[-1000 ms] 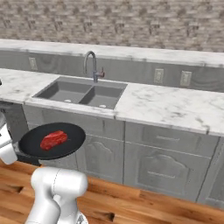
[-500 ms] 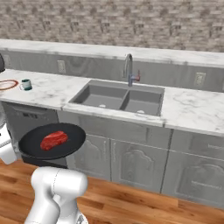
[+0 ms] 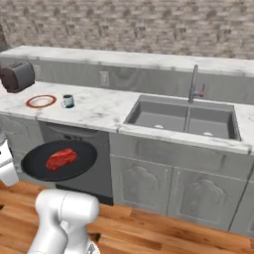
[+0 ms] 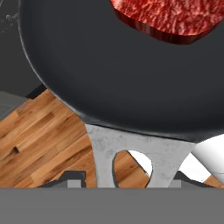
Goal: Pick up the pan with the steak in it and place it on the dining table. Then place the steak on the plate.
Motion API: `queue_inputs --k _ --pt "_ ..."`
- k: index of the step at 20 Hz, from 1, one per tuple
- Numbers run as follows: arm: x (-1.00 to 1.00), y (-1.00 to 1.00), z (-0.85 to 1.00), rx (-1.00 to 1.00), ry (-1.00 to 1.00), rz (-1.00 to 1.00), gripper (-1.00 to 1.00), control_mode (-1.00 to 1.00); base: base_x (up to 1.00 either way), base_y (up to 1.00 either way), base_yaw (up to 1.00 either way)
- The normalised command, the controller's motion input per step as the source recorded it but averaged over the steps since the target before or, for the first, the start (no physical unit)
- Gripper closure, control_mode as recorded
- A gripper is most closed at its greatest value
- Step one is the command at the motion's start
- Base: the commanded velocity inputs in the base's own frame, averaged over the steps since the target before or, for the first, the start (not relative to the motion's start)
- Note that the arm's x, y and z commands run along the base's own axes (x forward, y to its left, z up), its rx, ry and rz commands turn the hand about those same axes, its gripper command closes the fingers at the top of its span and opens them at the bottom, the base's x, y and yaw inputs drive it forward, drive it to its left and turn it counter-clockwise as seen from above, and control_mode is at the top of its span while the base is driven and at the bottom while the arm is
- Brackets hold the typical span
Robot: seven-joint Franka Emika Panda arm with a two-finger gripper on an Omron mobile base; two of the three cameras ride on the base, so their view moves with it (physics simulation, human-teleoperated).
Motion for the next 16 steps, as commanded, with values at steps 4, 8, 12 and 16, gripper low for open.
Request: queue_inputs --k 4,8,12,16 --pt "0.0 0.0 0.0 0.0 0.0 0.0 1.0 1.0 0.12 1.0 0.0" --pt "0.0 0.0 0.0 0.0 0.0 0.0 1.0 1.0 0.11 1.0 0.0" --pt "0.0 0.0 0.0 0.0 0.0 0.0 1.0 1.0 0.11 1.0 0.0" --pt "0.0 0.0 0.0 0.0 0.0 0.0 1.0 1.0 0.08 1.0 0.0"
